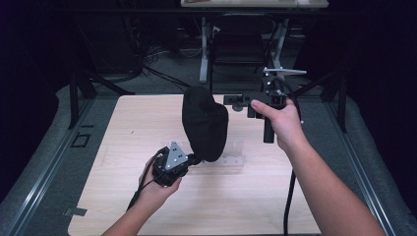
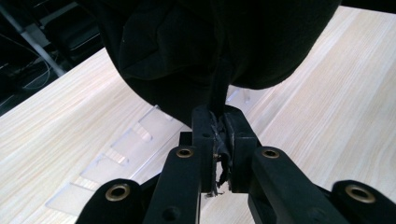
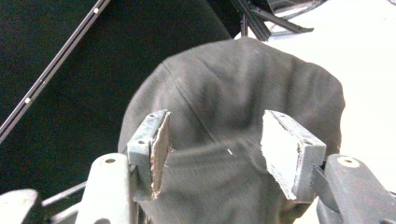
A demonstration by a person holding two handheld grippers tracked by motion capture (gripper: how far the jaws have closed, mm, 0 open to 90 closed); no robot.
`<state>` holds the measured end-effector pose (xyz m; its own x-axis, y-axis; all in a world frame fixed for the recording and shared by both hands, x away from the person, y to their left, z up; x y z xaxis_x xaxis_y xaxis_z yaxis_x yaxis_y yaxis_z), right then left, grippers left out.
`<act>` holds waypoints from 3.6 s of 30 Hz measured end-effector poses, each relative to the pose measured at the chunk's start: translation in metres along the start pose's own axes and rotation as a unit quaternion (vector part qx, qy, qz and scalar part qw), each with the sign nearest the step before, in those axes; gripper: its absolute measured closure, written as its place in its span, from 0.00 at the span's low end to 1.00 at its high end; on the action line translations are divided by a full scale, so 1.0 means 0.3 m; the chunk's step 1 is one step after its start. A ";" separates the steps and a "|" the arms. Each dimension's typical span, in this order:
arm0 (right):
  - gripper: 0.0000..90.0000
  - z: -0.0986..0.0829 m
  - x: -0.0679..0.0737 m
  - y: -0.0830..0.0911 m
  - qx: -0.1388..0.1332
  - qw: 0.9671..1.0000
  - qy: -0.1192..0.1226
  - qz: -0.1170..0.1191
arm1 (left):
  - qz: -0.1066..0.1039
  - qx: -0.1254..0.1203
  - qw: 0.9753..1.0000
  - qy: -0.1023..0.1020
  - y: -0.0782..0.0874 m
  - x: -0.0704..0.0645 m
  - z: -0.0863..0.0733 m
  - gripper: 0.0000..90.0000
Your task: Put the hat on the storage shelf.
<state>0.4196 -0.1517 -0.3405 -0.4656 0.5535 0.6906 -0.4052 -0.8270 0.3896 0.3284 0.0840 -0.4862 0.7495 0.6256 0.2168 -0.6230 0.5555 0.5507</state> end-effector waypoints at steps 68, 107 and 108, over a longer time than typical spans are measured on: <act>0.46 -0.152 -0.155 0.150 0.023 0.984 0.055 -0.170 | 0.035 0.041 0.992 0.116 0.091 0.141 -0.349 0.55; 0.48 -0.495 -0.311 0.138 0.007 0.960 0.102 -0.260 | 0.032 0.057 0.988 0.143 0.070 0.141 -0.425 0.55; 0.48 -0.509 -0.324 0.133 0.008 0.959 0.102 -0.264 | 0.030 0.059 0.988 0.139 0.071 0.142 -0.424 0.55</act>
<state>0.3284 -0.2235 -0.4853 -0.3448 0.9016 0.2611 -0.6154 -0.4271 0.6625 0.3183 0.1922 -0.5679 0.6109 0.7911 0.0303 -0.6211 0.4552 0.6379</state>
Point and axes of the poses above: each handheld gripper's, and its own axes: y roughly backward along the jaws, z roughly out of its top, x roughly to its left, the point moved 4 cm from there along -y, roughly forward along the jaws, and after that the axes turned 2 degrees about -y, right-handed, at the moved point
